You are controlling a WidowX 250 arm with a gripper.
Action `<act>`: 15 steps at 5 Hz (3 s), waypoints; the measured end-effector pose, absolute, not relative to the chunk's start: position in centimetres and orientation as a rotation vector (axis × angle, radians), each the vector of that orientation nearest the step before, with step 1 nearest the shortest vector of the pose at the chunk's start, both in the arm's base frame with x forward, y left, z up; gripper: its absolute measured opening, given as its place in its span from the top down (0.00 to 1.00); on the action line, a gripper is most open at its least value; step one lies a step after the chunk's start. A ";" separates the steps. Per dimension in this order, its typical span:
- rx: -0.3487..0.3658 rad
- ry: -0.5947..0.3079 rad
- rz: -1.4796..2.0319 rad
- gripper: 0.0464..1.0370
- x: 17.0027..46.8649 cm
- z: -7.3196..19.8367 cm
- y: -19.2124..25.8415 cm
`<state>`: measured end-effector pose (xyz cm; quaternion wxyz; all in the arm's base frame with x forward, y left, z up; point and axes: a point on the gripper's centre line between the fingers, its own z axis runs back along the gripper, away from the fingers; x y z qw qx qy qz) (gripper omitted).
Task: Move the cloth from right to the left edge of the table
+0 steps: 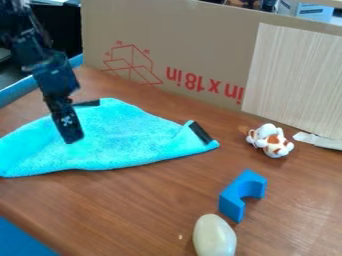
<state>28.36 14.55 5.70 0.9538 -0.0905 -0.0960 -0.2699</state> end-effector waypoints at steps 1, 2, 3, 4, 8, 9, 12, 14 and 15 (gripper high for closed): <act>-0.135 -0.201 -0.552 0.04 29.1 4.7 14.1; -0.084 -0.177 -0.527 0.04 30.0 2.7 14.6; -0.063 -0.178 -0.496 0.04 30.9 2.5 15.3; -0.027 -0.183 -0.467 0.04 32.0 2.3 16.4; -0.024 -0.182 -0.305 0.04 36.9 2.3 20.9; -0.026 -0.182 -0.271 0.04 37.8 2.3 22.0; -0.053 -0.161 -0.311 0.04 35.8 2.2 21.4; -0.234 -0.214 -0.238 0.04 34.3 5.1 21.6; -0.249 -0.323 -0.170 0.04 33.6 11.1 24.5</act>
